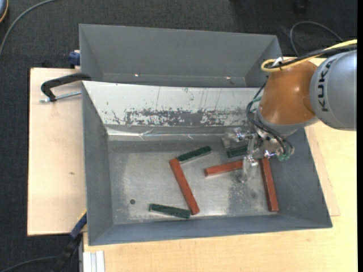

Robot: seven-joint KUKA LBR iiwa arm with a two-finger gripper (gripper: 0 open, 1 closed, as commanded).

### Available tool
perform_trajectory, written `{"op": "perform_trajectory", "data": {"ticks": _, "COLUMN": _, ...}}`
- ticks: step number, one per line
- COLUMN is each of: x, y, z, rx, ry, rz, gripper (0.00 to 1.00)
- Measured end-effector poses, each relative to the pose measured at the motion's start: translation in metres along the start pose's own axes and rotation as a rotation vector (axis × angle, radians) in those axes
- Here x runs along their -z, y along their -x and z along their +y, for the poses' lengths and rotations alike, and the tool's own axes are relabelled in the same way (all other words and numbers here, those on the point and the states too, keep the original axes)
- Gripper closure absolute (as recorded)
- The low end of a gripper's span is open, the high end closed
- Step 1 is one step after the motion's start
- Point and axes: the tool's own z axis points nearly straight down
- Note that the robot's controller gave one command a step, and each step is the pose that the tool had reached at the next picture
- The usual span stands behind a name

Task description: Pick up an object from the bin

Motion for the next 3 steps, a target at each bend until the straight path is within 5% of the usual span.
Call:
{"op": "perform_trajectory", "data": {"ticks": 1, "x": 0.005, "y": 0.002, "z": 0.000, "rx": 0.001, "ry": -0.002, "rz": -0.007, "gripper": 1.00}}
{"op": "perform_trajectory", "data": {"ticks": 2, "x": 0.124, "y": -0.016, "z": 0.000, "rx": -0.064, "ry": -0.006, "rz": -0.016, "gripper": 1.00}}
{"op": "perform_trajectory", "data": {"ticks": 3, "x": 0.213, "y": 0.009, "z": 0.021, "rx": 0.306, "ry": -0.007, "rz": -0.014, "gripper": 1.00}}
